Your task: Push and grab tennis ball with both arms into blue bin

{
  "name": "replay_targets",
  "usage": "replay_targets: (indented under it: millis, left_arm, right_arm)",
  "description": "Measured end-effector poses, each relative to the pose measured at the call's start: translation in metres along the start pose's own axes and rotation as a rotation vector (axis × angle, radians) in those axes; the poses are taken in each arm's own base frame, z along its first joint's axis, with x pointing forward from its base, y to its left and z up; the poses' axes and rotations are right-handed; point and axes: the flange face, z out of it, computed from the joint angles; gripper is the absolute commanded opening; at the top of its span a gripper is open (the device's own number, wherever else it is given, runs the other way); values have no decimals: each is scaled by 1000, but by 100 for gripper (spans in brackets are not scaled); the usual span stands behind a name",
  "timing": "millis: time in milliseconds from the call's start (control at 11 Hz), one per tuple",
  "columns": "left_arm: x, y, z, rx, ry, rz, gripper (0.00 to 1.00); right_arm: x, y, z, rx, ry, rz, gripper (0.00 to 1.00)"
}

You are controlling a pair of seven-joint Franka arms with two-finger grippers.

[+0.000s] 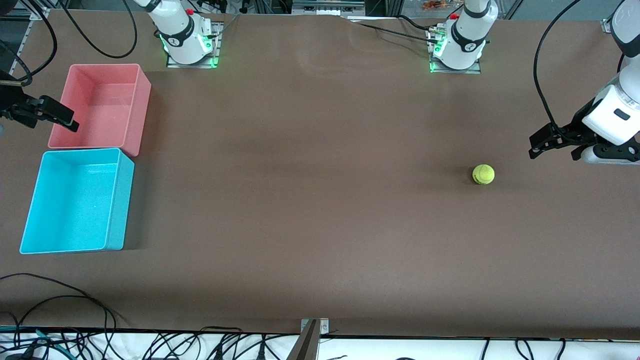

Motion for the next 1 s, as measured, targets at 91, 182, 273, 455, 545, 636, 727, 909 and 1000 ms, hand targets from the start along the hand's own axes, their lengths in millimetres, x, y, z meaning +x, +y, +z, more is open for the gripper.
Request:
replay_targets:
  millis: [91,182,273,455,545,636,727,909,1000]
  left_arm:
    - [0,-1,0,0,0,-1,100]
    - [0,-1,0,0,0,-2,100]
    - [0,-1,0,0,0,-2,100]
    - [0,-1,0,0,0,-2,100]
    - [0,-1,0,0,0,-2,100]
    - [0,-1,0,0,0,-2,100]
    - [0,-1,0,0,-1,-2,100]
    - [0,-1,0,0,-1,-2,100]
    - [0,-1,0,0,-1,-2,100]
  right_arm:
    - [0,0,0,0,0,0,100]
    - [0,1,0,-9,0,-1,100]
    - [0,1,0,-10,0,-1,100]
    - [0,1,0,-11,0,-1,100]
    - [0,1,0,-11,0,-1,100]
    - [0,1,0,-11,0,-1,100]
    - [0,1,0,-11,0,-1,100]
    - [0,1,0,-11,0,-1,100]
    - [0,1,0,-11,0,-1,100]
